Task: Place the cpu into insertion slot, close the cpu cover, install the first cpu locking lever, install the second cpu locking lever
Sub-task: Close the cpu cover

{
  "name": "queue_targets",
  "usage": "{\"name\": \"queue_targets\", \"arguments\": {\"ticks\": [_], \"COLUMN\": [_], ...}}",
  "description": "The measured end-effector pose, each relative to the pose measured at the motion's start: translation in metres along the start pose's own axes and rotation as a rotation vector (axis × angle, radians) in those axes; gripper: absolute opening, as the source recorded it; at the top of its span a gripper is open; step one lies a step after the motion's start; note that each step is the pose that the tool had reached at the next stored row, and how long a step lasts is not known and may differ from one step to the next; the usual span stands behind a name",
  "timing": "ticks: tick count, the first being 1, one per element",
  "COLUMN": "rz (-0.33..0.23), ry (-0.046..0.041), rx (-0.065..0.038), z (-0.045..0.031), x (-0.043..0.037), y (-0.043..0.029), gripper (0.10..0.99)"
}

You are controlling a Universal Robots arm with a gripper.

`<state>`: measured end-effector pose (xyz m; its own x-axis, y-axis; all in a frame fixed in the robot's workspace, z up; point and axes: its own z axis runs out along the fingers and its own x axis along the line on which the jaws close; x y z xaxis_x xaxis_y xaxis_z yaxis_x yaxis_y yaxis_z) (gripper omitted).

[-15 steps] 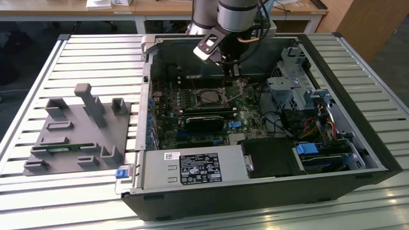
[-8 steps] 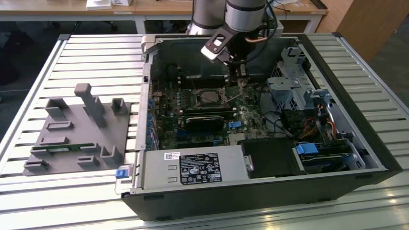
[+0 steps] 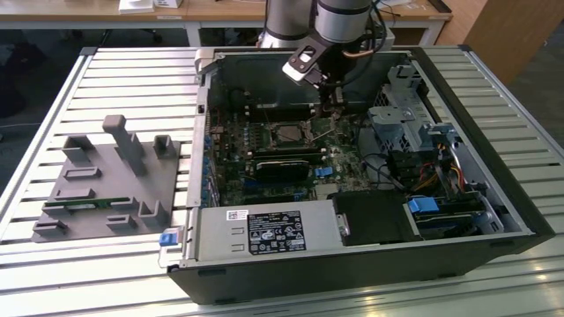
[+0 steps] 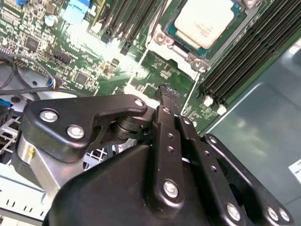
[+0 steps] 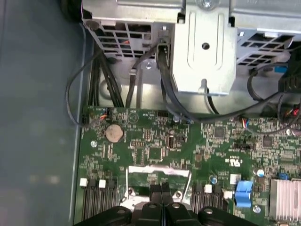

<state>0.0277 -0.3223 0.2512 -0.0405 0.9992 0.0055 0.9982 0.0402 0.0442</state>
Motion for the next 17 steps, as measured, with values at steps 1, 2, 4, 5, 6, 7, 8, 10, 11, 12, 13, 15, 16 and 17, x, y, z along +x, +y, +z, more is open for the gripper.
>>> {"name": "queue_targets", "arguments": {"ticks": [1,2,4,5,6,7,8,10,11,12,13,15,16,17], "rz": [0.000,0.000,0.000,0.000,0.002,0.005,0.010,0.019,0.021,0.022,0.022,0.022,0.022,0.022], "ry": [0.0001,0.0002,0.0003,0.0003,0.0001,-0.0002,-0.0002,-0.0007,-0.0008,-0.0007,-0.0009,-0.0010,-0.0009,-0.0008], "rx": [0.000,0.000,0.000,0.000,0.000,0.000,0.000,0.000,0.000,0.000,0.000,0.000,0.000,0.000], "z": [0.0002,0.0003,0.0006,0.0008,0.0009,0.0011,0.0014,0.0018,0.0021,0.0023,0.0024,0.0025,0.0027,0.0028], "x": [0.0000,0.0000,-0.0001,-0.0001,-0.0001,0.0000,0.0002,0.0007,0.0011,0.0013,0.0013,0.0014,0.0014,0.0015], "y": [0.0010,0.0020,0.0049,0.0066,0.0082,0.0092,0.0100,0.0116,0.0127,0.0136,0.0140,0.0148,0.0158,0.0167], "gripper": [0.122,0.122,0.122,0.122,0.122,0.122,0.122,0.122,0.122,0.122,0.122,0.122,0.122,0.122]}}
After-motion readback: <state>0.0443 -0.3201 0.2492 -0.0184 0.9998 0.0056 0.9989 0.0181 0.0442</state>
